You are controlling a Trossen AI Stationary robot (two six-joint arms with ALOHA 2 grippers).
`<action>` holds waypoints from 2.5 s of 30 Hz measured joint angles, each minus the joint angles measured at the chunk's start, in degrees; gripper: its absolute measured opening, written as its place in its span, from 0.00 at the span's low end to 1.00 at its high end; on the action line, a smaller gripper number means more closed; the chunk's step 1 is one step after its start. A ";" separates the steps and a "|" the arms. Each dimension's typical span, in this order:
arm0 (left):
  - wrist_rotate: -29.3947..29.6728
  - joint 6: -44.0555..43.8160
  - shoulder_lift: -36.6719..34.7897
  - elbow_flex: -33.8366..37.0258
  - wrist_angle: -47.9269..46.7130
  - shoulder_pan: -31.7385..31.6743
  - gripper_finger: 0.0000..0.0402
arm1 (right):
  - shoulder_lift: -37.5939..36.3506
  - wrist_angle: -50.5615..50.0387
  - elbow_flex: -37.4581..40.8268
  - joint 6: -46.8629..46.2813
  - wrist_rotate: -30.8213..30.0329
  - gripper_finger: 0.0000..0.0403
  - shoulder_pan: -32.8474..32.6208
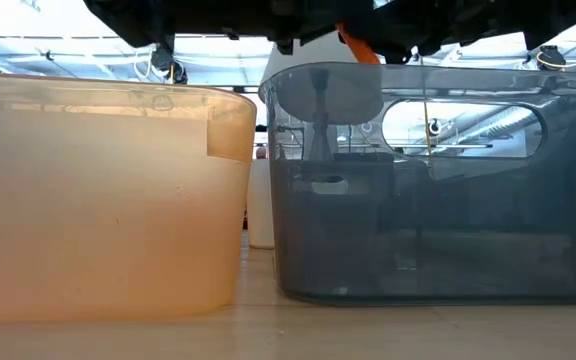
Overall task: Pick & Place Markers
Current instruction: Put the top orange large highlighter pen into the transparent orange bin, then move the black small highlighter pen
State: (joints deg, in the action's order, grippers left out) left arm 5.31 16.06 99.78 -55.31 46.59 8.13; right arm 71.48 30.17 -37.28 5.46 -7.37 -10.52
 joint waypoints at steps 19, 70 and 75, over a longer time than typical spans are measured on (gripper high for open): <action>14.38 -29.43 -17.89 2.97 -47.68 13.05 0.13 | -2.38 -8.14 0.07 -1.70 -4.95 0.48 -0.09; 0.71 -37.53 -18.50 15.52 -32.17 6.11 0.77 | -10.27 -21.48 12.70 -7.75 -6.12 0.42 0.44; 0.76 -33.04 -18.50 15.52 -27.55 4.53 0.76 | -10.27 -14.29 18.47 -7.89 -6.07 0.42 0.40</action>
State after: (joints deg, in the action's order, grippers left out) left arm 6.07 -16.99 81.28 -39.79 19.03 12.66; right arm 61.21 15.87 -18.81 -2.43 -13.43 -10.12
